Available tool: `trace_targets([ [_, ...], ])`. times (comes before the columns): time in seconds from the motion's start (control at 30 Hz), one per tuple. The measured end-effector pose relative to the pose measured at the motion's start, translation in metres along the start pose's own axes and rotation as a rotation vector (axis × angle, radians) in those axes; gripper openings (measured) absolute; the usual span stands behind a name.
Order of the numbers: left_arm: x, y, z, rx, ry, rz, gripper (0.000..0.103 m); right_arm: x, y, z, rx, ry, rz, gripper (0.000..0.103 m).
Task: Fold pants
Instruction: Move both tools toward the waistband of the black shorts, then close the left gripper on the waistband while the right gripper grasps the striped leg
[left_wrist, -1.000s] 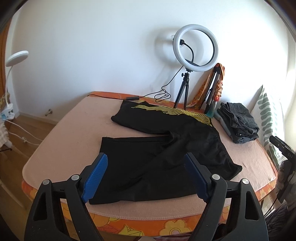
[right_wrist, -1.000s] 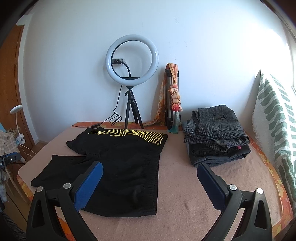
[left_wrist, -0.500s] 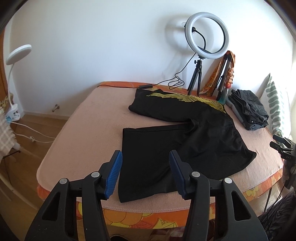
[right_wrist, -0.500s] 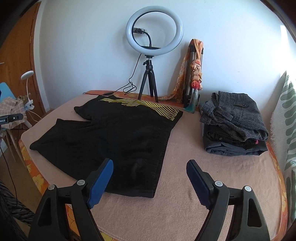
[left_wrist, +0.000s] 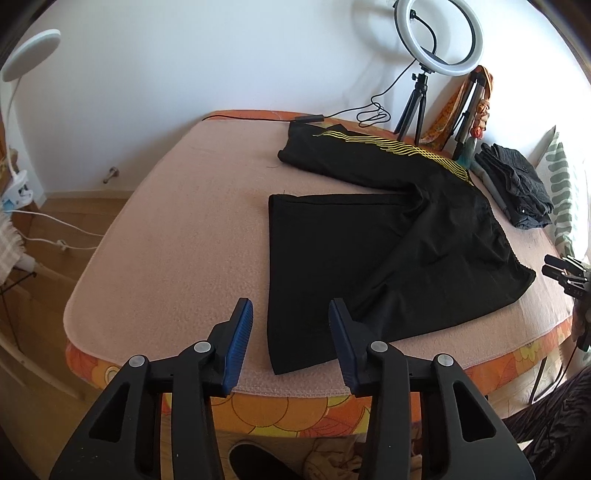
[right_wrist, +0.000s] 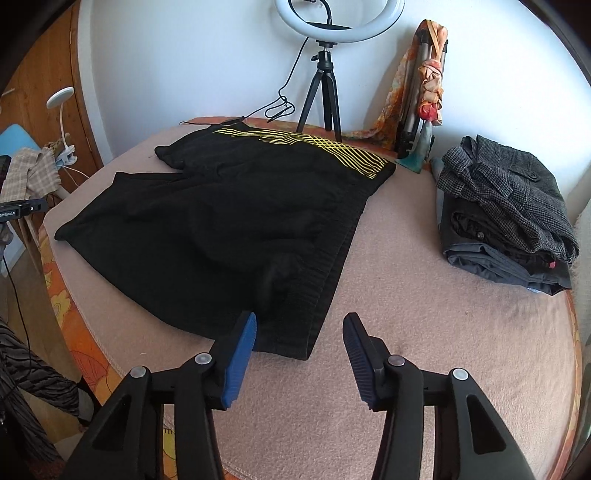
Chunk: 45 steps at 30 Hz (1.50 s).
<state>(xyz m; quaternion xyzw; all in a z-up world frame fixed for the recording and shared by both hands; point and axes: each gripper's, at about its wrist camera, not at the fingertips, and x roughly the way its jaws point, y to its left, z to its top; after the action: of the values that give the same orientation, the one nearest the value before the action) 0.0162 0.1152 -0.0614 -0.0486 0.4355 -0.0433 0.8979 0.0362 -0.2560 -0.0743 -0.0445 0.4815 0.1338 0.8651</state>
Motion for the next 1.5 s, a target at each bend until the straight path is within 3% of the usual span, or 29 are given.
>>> trace_targets([
  [0.17, 0.013, 0.005, 0.030, 0.006, -0.007, -0.002, 0.040, 0.006, 0.000, 0.014, 0.014, -0.013, 0.017, 0.050],
  [0.43, 0.042, 0.017, 0.106, -0.008, -0.045, -0.018, 0.040, 0.022, -0.017, 0.048, 0.054, -0.028, 0.038, 0.050],
  [0.77, 0.100, 0.026, 0.208, -0.127, -0.066, -0.081, 0.040, 0.055, -0.059, 0.145, 0.033, -0.068, -0.010, 0.053],
  [0.83, 0.112, 0.025, 0.223, -0.149, -0.068, -0.092, 0.040, 0.066, -0.067, 0.166, 0.022, -0.067, -0.010, 0.057],
  [0.97, 0.143, 0.018, 0.245, -0.153, -0.045, -0.114, 0.050, 0.092, -0.081, 0.200, 0.017, -0.061, -0.008, 0.065],
  [1.13, 0.189, 0.003, 0.266, -0.117, 0.023, -0.115, 0.052, 0.132, -0.092, 0.227, 0.032, -0.004, 0.033, 0.081],
  [1.5, 0.276, -0.013, 0.295, -0.081, 0.084, -0.065, 0.056, 0.215, -0.097, 0.258, -0.053, 0.109, -0.015, 0.082],
])
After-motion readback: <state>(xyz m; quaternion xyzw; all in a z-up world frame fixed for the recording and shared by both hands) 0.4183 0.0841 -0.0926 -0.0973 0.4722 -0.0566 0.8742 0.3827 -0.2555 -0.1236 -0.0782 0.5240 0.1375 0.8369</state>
